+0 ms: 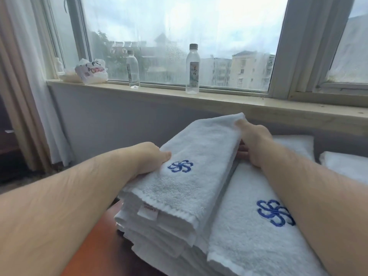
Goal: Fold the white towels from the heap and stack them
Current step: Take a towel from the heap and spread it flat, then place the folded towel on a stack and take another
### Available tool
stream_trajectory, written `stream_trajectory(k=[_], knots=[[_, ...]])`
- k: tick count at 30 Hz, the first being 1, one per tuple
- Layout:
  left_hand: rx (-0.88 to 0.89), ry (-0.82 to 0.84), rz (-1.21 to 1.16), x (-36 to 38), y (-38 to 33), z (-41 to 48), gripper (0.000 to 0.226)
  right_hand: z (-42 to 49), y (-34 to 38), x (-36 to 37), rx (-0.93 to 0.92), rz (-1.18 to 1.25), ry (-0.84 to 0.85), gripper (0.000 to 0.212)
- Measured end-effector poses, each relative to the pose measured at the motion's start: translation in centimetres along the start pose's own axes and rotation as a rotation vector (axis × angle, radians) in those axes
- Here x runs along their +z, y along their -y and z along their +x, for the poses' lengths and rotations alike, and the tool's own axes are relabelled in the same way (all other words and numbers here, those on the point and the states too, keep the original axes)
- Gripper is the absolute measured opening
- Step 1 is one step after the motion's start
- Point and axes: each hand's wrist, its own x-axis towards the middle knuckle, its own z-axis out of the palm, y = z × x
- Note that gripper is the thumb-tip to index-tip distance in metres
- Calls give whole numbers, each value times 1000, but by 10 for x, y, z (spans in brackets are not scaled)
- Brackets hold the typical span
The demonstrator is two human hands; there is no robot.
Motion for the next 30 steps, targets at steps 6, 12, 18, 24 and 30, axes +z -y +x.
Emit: stream_trajectory(k=[6, 12, 18, 24, 30], knots=[[77, -95, -27, 9, 1, 11, 37, 7, 2, 9, -251, -232, -181, 30], [54, -133, 89, 14, -4, 13, 45, 10, -1, 5, -213, -487, -267, 39], [259, -336, -4, 16, -7, -10, 34, -18, 17, 18, -789, -830, -417, 30], [284, -17, -18, 38, 4, -39, 106, -16, 9, 42, -552, -1243, 50, 37], [314, -71, 2, 49, 14, -38, 134, -9, -5, 35, -485, -1258, 189, 47]])
